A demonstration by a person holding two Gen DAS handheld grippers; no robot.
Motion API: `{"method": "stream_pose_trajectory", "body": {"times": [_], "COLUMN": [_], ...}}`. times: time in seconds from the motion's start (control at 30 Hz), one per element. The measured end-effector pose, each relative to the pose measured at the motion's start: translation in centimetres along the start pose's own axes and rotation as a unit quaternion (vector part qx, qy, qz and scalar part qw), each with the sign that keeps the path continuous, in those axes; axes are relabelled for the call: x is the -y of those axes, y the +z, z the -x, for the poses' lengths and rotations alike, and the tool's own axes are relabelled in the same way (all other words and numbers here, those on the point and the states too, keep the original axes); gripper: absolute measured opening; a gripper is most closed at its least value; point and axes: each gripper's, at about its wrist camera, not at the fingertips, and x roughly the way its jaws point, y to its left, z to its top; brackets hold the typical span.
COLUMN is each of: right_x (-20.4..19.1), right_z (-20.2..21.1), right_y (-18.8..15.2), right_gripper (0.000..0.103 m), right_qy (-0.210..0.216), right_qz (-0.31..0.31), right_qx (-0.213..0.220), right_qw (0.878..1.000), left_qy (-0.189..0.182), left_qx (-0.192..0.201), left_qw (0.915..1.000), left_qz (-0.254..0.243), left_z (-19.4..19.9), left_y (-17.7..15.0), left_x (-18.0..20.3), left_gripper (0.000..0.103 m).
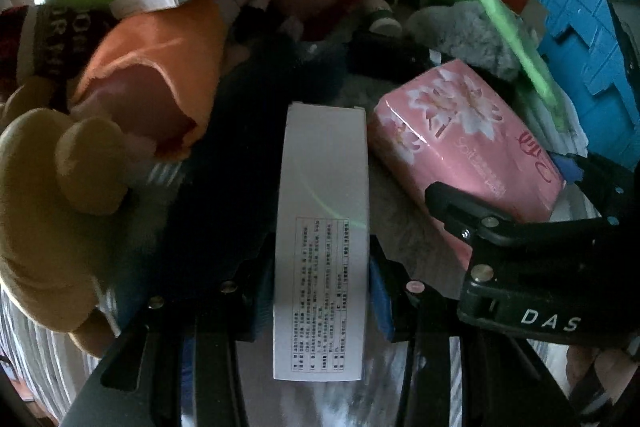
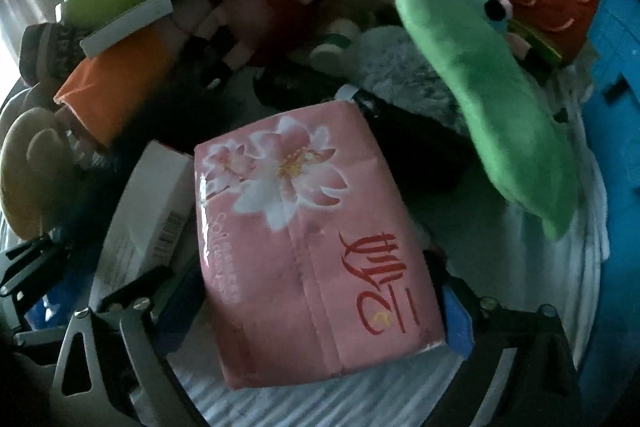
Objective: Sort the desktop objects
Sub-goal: 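Grasp the white medicine box with the left tool while the right tool grasps the pink tissue pack, then carry the white box and pink tissue pack into the blue crate and release both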
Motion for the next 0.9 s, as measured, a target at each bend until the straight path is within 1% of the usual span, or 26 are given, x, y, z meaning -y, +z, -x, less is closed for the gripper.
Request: {"method": "stream_pose_trajectory", "body": {"times": [0.13,0.3,0.37,0.4,0.43,0.57,0.63,0.67,0.73,0.77,0.83,0.9], "right_x": [0.1,0.3,0.2,0.0,0.0,-1.6,-2.5,-2.8,-3.4,-3.6,-4.1,-4.3], "right_z": [2.2,7.3,9.8,11.4,12.7,18.7,21.2,22.6,25.1,26.5,28.8,31.3], "right_y": [0.1,0.2,0.5,1.0,1.0,0.6,0.0,-0.2,-0.5,-0.8,-1.3,-2.3], "right_gripper": [0.098,0.098,0.098,0.098,0.098,0.098,0.098,0.098,0.098,0.098,0.098,0.098], "right_qy": [-0.008,-0.022,-0.032,-0.038,-0.039,-0.058,-0.069,-0.077,-0.095,-0.104,-0.122,-0.145], "right_qz": [-0.004,-0.015,-0.019,-0.023,-0.026,-0.035,-0.04,-0.044,-0.054,-0.06,-0.067,-0.073], "right_qx": [0.018,0.067,0.092,0.108,0.121,0.178,0.202,0.215,0.236,0.246,0.264,0.278], "right_qw": [1.0,0.997,0.995,0.993,0.992,0.982,0.976,0.973,0.966,0.962,0.955,0.947], "left_qy": [-0.004,-0.003,-0.007,-0.007,-0.005,-0.003,-0.01,-0.014,-0.029,-0.036,-0.052,-0.069], "left_qx": [0.02,0.057,0.077,0.086,0.094,0.146,0.17,0.177,0.195,0.202,0.219,0.233], "left_qw": [0.9997,0.9982,0.9968,0.9961,0.9953,0.9882,0.9836,0.9822,0.977,0.9748,0.9693,0.9634], "left_qz": [-0.009,-0.017,-0.019,-0.02,-0.023,-0.045,-0.059,-0.063,-0.08,-0.087,-0.1,-0.112], "left_z": [2.0,5.3,7.4,8.8,10.8,16.7,19.3,20.0,22.7,22.9,24.3,26.2], "left_y": [0.4,1.7,2.4,2.5,0.9,1.3,1.4,1.7,1.7,2.4,2.6,2.2], "left_x": [0.2,0.5,0.3,0.9,-0.1,-0.5,-0.6,-0.4,-0.2,0.4,1.3,2.3], "left_gripper": [0.04,0.04,0.04,0.04,0.04,0.04,0.04,0.04,0.04,0.04,0.04,0.04]}}
